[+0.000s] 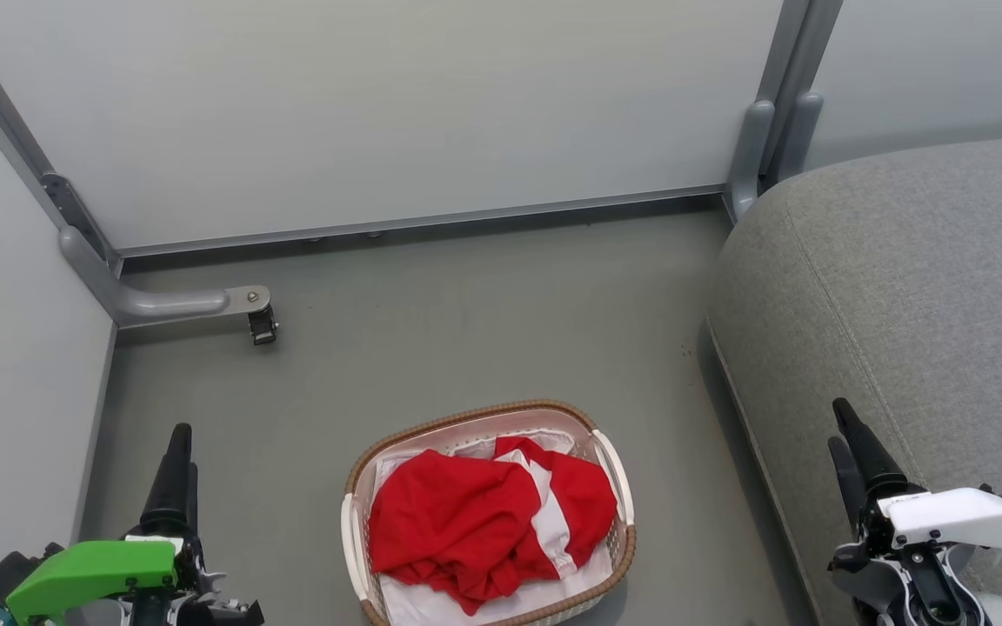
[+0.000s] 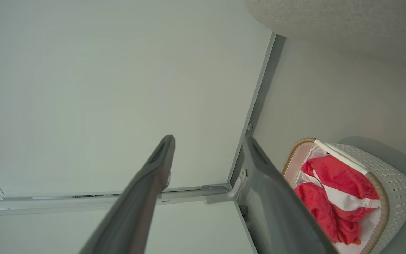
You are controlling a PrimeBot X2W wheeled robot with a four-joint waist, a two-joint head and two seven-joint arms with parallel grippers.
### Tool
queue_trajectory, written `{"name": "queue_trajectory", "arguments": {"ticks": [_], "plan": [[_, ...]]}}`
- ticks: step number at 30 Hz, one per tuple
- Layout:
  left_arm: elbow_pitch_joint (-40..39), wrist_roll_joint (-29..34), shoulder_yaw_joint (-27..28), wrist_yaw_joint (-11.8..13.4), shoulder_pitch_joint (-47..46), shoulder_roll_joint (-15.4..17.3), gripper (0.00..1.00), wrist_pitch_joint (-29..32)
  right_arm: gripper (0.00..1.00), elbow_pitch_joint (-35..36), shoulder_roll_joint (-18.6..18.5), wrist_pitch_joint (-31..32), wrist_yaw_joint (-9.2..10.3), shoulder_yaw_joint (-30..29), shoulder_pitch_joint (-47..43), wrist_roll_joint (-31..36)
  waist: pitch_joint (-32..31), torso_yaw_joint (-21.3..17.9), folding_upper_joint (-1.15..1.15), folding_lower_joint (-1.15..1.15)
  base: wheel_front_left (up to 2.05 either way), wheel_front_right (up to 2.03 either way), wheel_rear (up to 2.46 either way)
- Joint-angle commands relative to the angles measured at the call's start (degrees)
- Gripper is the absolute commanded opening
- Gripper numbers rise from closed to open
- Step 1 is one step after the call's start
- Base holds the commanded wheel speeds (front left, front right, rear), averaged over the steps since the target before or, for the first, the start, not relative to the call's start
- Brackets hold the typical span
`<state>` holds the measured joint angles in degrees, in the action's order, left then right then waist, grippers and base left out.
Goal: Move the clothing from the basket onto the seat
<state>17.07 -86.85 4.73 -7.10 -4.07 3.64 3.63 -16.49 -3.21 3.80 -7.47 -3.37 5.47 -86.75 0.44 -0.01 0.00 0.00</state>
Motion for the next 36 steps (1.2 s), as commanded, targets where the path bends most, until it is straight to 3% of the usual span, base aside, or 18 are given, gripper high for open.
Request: {"name": "queue_trajectory", "arguments": {"ticks": [1, 22, 36], "plan": [[-0.7, 2.81, -0.22, -0.17, -1.73, 1.02, 1.0, -0.68, 1.0, 0.92, -0.88, -0.81, -0.01, 0.54, 1.96, 2.48, 0.06, 0.0, 0.0, 0.0, 0.0, 0.0, 0.0], [-0.13, 28.09, -3.95, -0.26, -2.92, 3.86, 1.0, -5.66, 1.0, -0.77, -2.56, -5.82, -0.02, 6.15, 5.44, 27.61, 0.84, -0.02, 0.0, 0.0, 0.0, 0.0, 0.0], [1.59, 40.55, -6.39, -0.33, -4.25, 5.82, 1.0, -8.47, 1.0, -3.15, -3.65, -8.6, -0.02, 9.38, 8.5, 42.09, 1.35, -0.05, 0.0, 0.0, 0.0, 0.0, 0.0]]}}
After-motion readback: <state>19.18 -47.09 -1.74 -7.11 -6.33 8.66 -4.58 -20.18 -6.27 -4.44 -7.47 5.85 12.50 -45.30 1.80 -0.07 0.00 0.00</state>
